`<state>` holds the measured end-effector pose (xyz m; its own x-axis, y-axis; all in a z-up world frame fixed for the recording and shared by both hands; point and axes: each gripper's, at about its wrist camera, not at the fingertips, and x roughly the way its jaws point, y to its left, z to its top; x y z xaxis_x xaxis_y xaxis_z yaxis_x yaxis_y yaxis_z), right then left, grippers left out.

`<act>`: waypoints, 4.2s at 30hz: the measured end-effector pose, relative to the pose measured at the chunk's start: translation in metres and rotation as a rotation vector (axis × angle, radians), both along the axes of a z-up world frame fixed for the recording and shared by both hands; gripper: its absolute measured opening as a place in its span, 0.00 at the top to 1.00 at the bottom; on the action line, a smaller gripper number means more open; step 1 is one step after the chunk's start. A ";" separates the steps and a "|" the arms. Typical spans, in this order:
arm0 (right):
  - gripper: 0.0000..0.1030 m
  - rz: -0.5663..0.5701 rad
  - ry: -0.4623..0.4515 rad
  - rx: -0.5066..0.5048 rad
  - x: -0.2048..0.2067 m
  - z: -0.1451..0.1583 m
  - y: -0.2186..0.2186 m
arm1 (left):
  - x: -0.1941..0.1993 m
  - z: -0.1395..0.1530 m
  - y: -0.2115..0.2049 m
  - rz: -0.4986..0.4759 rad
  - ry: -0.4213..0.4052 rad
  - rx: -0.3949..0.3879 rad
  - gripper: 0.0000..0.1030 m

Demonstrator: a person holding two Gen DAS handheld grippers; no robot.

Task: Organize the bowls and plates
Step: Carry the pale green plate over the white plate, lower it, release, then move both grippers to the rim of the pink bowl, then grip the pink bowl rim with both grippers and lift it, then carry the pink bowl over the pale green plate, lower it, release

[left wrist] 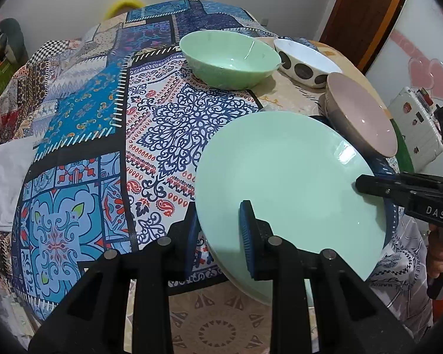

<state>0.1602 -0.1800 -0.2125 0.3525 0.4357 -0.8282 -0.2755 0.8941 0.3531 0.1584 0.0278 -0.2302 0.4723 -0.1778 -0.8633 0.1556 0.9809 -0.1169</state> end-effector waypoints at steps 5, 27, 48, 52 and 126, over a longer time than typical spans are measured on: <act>0.80 0.001 -0.018 -0.015 -0.003 0.004 -0.003 | 0.001 0.000 0.001 -0.004 0.002 0.002 0.75; 0.57 -0.145 -0.283 -0.131 -0.015 0.069 -0.061 | -0.013 0.084 -0.043 -0.035 -0.240 0.001 0.39; 0.62 -0.258 -0.195 -0.113 0.032 0.029 -0.117 | 0.077 0.041 -0.136 -0.134 -0.110 -0.021 0.34; 0.68 -0.255 -0.164 -0.091 0.039 0.017 -0.119 | 0.092 0.027 -0.140 -0.128 -0.071 -0.029 0.34; 0.84 -0.073 -0.299 -0.022 -0.018 0.083 0.012 | -0.009 0.101 -0.025 -0.025 -0.178 -0.104 0.86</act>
